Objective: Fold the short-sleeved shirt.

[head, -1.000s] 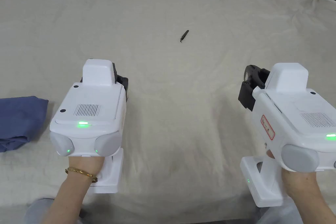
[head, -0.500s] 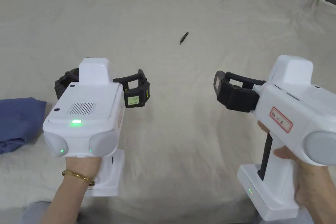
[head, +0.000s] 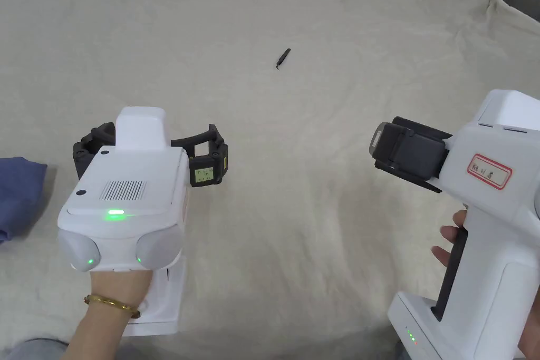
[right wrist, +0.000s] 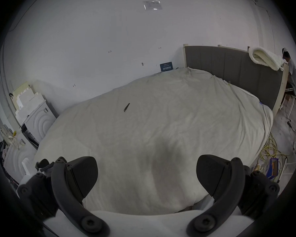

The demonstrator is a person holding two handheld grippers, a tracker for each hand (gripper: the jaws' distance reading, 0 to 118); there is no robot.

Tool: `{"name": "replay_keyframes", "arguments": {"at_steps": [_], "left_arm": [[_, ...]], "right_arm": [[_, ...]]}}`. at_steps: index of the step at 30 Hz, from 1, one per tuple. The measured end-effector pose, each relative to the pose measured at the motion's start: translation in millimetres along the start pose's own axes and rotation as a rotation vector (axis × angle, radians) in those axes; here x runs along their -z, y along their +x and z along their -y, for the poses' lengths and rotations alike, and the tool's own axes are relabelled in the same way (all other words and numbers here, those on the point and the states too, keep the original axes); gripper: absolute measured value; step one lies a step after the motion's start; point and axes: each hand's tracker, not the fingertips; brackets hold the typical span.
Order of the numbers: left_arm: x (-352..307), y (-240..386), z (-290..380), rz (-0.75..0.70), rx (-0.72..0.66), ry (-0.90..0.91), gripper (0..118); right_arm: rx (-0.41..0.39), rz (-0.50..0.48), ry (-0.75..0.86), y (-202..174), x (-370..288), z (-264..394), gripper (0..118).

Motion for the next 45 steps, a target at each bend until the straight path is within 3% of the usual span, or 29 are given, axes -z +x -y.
{"name": "replay_keyframes", "arguments": {"at_steps": [5, 9, 10, 12, 14, 20, 23, 25, 27, 30, 32, 34, 45], "left_arm": [[9.3, -1.8, 8.8, -0.001, 0.026, -0.026, 118], [19.8, -10.0, 14.9, -0.009, 0.000, -0.056, 118], [25.3, -12.6, 17.1, -0.023, -0.006, -0.071, 118], [37.5, -17.4, 20.7, -0.061, -0.004, -0.132, 118], [52.2, -22.5, 24.9, -0.079, -0.011, -0.168, 118], [123.6, -45.6, 24.7, -0.100, -0.071, -0.390, 118], [167.9, -62.3, 22.8, -0.135, -0.109, -0.476, 118], [193.2, -70.1, 23.6, -0.166, -0.127, -0.536, 118], [216.0, -77.8, 29.3, -0.189, -0.141, -0.608, 118], [237.5, -82.5, 47.5, -0.229, -0.193, -0.709, 118], [219.3, -78.1, 54.5, -0.224, -0.190, -0.558, 118], [217.7, -74.8, 52.2, -0.234, -0.164, -0.571, 118], [215.2, -77.7, 50.6, -0.221, -0.182, -0.578, 118]], "right_arm": [[-0.058, 0.050, -0.050, 1.1, 24.0, -6.2, 115], [0.005, 0.062, -0.047, -2.4, 39.8, 2.2, 115], [-0.022, 0.083, -0.060, -4.9, 45.8, 6.4, 115], [-0.190, 0.124, -0.144, -11.8, 61.6, 11.5, 115], [-0.272, 0.191, -0.221, -12.1, 91.1, 17.6, 115], [-0.283, 0.228, -0.194, 2.7, 192.0, 22.7, 115], [-0.319, 0.198, -0.116, 5.6, 237.5, 16.9, 115], [-0.313, 0.256, -0.162, 8.8, 268.8, 8.4, 115], [-0.279, 0.221, -0.141, 17.4, 288.6, 4.6, 115], [-0.212, 0.247, -0.218, 28.3, 317.2, 5.1, 115], [-0.198, 0.238, -0.255, 34.7, 327.6, 12.2, 115], [-0.147, 0.217, -0.200, 40.6, 329.2, 23.7, 118], [-0.138, 0.194, -0.231, 42.2, 324.8, 18.5, 118]]}}
